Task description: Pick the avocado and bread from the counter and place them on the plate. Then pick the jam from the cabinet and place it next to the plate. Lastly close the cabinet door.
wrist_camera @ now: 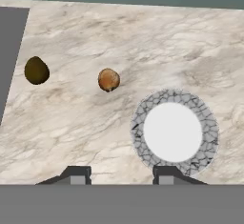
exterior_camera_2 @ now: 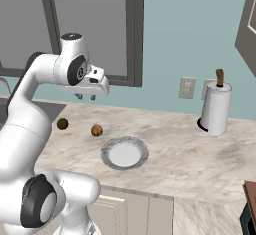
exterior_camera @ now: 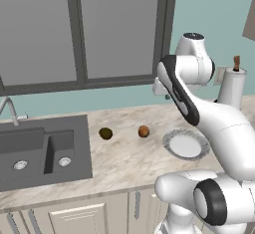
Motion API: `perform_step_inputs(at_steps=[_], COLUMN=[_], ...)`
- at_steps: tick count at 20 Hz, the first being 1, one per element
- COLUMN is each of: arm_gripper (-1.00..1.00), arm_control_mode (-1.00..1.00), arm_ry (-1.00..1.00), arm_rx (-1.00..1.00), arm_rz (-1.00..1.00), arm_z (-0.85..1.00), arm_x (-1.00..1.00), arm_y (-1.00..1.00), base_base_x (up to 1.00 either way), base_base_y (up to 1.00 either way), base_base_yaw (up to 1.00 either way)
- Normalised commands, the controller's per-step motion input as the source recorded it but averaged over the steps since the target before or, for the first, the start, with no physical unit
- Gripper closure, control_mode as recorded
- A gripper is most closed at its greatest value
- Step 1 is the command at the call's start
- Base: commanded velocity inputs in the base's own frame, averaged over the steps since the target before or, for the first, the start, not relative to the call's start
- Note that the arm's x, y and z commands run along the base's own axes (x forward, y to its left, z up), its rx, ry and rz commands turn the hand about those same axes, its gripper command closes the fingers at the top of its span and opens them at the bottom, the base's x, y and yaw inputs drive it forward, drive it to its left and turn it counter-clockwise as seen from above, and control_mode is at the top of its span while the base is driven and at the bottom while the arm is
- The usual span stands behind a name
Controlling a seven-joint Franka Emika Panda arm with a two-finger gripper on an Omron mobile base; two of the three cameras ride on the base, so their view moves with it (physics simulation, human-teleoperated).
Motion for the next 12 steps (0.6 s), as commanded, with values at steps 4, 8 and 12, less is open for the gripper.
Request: perform_step_inputs(at_steps=[4,8,12], arm_gripper=[-1.0,-1.0,-1.0], arm_control_mode=[-1.0,-1.0,-1.0], arm_ry=[0.0,0.0,0.0], arm_rx=[0.0,0.0,0.0], arm_rz=[0.0,0.0,0.0], arm_z=[-0.16,-0.44,-0.45], arm_x=[0.0,0.0,0.0], arm_y=[0.0,0.02,0.01], base_base_x=[0.0,0.0,0.0], base_base_y=[0.0,0.0,0.0], base_base_yaw=[0.0,0.0,0.0])
